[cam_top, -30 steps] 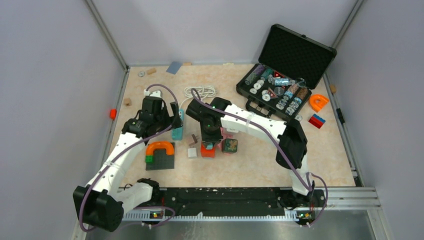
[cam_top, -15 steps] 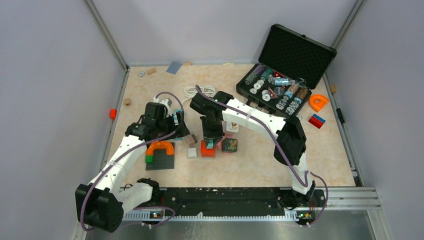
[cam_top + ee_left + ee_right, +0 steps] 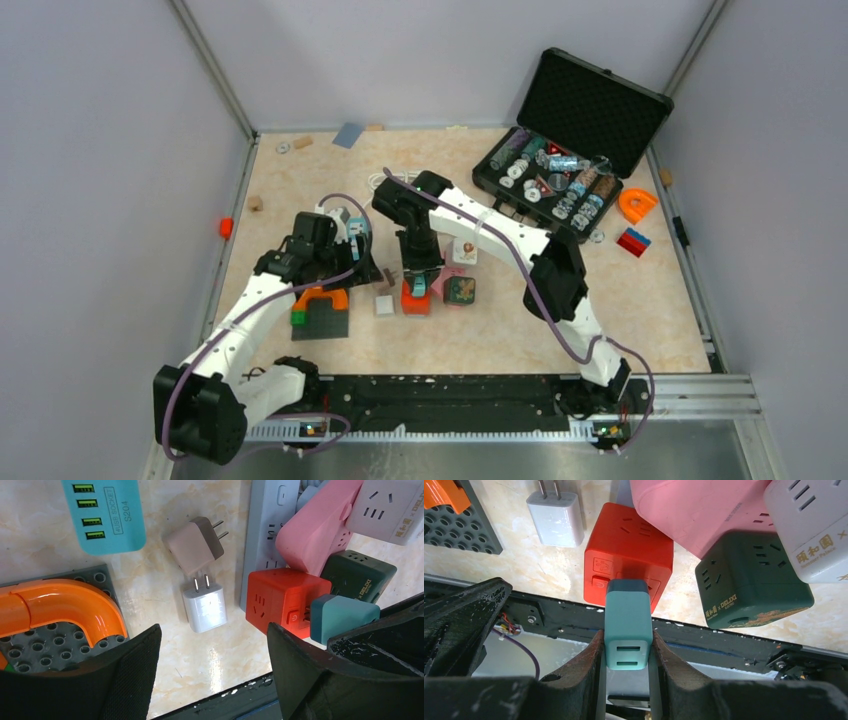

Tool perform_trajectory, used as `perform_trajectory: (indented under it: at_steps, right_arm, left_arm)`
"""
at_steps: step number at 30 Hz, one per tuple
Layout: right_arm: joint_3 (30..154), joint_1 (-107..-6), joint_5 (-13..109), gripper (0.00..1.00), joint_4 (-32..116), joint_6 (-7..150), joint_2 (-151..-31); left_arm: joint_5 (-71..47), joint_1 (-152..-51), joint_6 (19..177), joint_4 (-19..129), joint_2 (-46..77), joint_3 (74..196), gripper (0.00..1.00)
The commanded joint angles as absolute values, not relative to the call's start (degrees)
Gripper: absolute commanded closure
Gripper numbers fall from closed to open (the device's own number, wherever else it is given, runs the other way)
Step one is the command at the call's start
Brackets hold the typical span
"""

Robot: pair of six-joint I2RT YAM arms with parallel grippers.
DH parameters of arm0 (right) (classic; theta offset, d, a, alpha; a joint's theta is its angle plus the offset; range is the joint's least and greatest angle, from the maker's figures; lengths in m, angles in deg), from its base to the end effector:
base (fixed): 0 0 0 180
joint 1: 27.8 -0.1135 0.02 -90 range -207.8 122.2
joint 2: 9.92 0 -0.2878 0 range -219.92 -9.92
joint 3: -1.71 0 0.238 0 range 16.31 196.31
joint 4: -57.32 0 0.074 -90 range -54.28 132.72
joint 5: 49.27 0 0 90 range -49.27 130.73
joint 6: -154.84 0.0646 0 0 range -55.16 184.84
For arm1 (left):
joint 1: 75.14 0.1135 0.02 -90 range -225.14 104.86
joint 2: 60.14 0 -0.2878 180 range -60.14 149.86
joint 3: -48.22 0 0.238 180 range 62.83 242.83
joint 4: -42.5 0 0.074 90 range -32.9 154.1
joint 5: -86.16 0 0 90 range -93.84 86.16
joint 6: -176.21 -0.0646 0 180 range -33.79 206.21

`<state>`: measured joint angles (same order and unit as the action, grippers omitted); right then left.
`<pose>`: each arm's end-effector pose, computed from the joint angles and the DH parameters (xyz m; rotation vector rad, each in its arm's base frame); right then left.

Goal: Insert the plug
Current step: Insert the plug into the socket.

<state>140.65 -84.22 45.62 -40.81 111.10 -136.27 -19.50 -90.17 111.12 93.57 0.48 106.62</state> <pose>0.2352 0.3643 0.2592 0.2813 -3.1058 -0.1780 0.1867 -0.0682 0.2459 -0.1041 2.5619 -0.6213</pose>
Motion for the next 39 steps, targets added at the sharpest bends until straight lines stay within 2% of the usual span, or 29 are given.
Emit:
perform_trajectory:
  at_steps: [1, 5, 13, 23, 39]
  right_arm:
    - [136.66, -85.91, 40.03, 1.0, -42.16, 106.31, -144.83]
    - [130.9, -86.47, 41.97, 1.0, -39.1, 106.49, -143.75]
    - [128.16, -86.77, 41.6, 1.0, -35.11, 107.28, -143.72]
    - [137.73, -84.91, 43.19, 1.0, -39.59, 104.21, -151.72]
    - [139.87, -86.36, 42.57, 1.0, -42.05, 101.81, -158.37]
  left_arm:
    - [-20.12, -90.0, 110.03, 92.17, -0.46, 105.97, 0.22]
    - [-19.53, -90.0, 110.03, 92.09, -0.48, 105.97, 0.22]
    - [-18.7, -89.95, 109.96, 92.04, -0.59, 105.82, 0.19]
    - [-18.46, -90.0, 109.77, 91.86, -0.9, 105.55, 0.19]
    - [-18.45, -90.0, 110.5, 91.77, -0.9, 104.96, 0.19]
